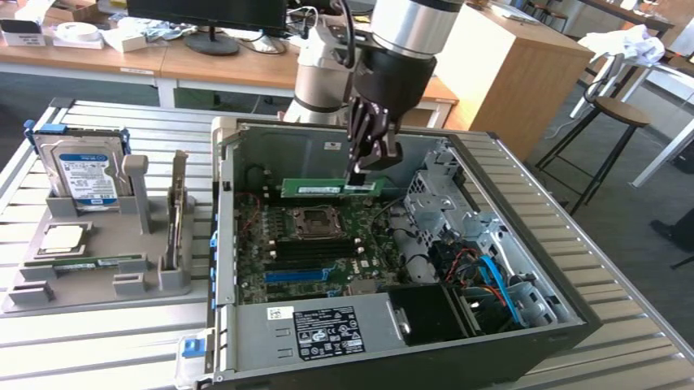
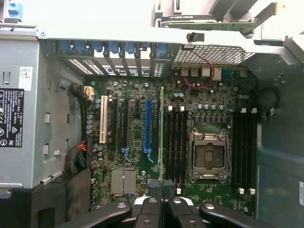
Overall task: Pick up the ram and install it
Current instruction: 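Pick up the ram and move it above insertion slot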
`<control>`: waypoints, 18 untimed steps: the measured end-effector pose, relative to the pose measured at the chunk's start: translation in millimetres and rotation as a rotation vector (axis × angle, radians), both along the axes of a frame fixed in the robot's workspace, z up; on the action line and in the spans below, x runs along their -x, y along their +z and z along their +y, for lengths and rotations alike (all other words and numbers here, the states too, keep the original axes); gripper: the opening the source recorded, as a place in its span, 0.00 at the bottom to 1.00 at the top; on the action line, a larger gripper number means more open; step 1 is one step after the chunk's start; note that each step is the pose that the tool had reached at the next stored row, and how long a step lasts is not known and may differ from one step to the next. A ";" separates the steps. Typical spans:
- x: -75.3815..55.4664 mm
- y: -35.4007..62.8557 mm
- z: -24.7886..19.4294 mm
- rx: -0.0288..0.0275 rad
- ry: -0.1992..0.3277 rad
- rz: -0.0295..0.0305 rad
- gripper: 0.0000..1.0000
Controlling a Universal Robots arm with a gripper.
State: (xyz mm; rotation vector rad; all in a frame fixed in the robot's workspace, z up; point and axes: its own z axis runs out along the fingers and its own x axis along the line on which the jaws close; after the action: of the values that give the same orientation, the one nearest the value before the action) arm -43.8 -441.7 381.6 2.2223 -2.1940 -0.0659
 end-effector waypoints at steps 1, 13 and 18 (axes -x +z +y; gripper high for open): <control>0.0 -1.0 0.0 0.0001 -0.001 0.0001 0.11; 0.0 -9.2 0.0 0.0001 -0.019 0.0001 0.11; -2.6 -11.4 0.0 0.0001 -0.025 0.0001 0.11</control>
State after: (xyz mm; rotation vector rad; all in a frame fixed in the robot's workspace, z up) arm -41.2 -441.7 370.3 2.1947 -2.2222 -0.0662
